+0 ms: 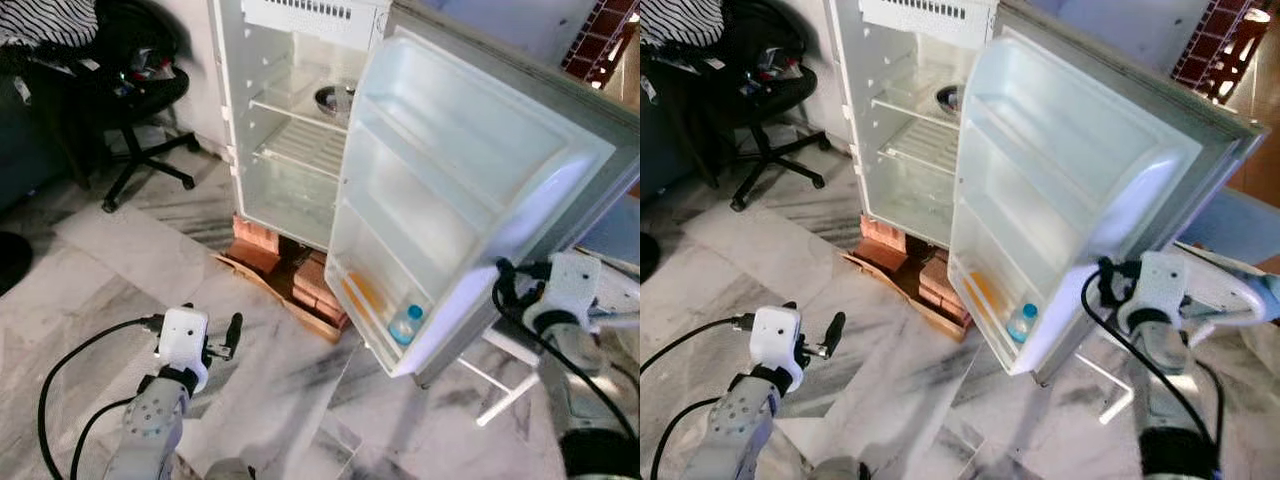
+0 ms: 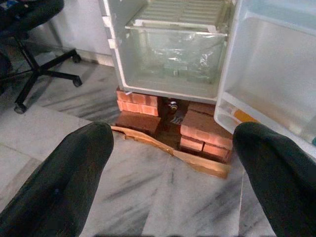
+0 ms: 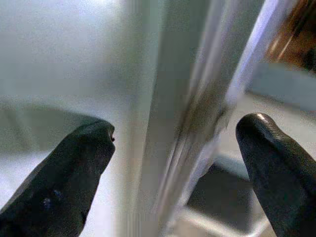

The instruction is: Restocking fridge

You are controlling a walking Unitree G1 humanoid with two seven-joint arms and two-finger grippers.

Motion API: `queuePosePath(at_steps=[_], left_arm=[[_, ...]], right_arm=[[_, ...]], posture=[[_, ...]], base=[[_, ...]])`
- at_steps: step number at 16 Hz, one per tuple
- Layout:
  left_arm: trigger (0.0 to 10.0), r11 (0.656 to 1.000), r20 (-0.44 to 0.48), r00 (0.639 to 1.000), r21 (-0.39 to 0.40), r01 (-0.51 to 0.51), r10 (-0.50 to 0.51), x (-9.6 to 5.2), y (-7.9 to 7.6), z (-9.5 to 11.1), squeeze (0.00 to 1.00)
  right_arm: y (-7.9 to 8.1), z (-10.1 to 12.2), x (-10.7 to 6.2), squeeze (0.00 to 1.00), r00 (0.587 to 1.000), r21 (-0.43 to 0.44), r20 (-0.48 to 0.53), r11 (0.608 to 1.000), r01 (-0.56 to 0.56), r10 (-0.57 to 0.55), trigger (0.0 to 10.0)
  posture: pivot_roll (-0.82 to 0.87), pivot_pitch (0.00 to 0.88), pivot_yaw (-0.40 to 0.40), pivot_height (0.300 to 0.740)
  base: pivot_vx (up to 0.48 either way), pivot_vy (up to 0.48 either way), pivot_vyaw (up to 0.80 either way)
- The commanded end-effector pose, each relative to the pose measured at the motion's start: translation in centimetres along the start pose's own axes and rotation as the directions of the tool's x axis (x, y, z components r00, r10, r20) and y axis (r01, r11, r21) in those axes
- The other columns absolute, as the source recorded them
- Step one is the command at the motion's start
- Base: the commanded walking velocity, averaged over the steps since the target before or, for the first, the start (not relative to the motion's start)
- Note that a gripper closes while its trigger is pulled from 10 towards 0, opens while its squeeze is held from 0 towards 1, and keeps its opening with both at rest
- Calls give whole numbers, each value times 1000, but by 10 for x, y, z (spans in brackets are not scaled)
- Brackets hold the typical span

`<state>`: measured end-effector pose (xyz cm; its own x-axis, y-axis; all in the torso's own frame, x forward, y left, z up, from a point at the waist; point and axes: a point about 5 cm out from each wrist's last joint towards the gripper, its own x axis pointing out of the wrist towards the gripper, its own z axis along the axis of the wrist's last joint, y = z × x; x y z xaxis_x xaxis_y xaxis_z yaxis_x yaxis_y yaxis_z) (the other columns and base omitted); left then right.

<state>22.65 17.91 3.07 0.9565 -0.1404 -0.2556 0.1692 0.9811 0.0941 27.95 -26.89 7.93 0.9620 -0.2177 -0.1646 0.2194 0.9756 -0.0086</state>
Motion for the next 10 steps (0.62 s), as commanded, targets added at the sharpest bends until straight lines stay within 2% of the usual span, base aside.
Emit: queuePosePath(at_steps=[1,2,3,5,6,7,8,10], left_arm=[[10000,1000,-9,1000,6,4,-4,-1,1,0,0],[10000,1000,-9,1000,5,5,-5,-1,1,-1,0],[10000,1000,-12,1000,3,7,-7,-1,0,-1,0],[10000,1000,-23,1000,2,17,-17,-2,-1,-4,0],[10000,1000,-39,999,5,20,-20,-6,-2,-9,0],[10000,1000,-49,999,4,20,-20,-9,-2,-12,0],[10000,1000,-61,998,4,24,-24,-13,-3,-16,0],[10000,1000,-85,996,6,31,-30,-26,-5,-25,0]], right_arm=[[26,24,2,0,979,117,118,977,-177,164,10000],[52,29,-9,0,914,227,173,888,-400,367,10000],[61,31,-17,0,874,267,190,833,-484,447,10000],[88,35,-51,0,678,321,238,602,-731,696,10000],[89,19,-63,0,624,317,174,557,-768,762,10000],[83,5,-66,0,623,323,116,564,-760,773,10000],[76,-7,-72,0,602,316,50,559,-767,797,10000],[59,-27,-93,0,461,307,-103,469,-828,881,10000]], posture=[[80,49,-49,740],[77,49,-47,740],[77,49,-47,740],[75,50,-47,740],[72,51,-46,740],[77,54,-46,740],[79,56,-45,740],[81,60,-46,740]], base=[[0,0,0],[0,0,0],[0,0,0],[0,0,0],[0,0,0],[0,0,0],[0,0,0],[0,0,0]])
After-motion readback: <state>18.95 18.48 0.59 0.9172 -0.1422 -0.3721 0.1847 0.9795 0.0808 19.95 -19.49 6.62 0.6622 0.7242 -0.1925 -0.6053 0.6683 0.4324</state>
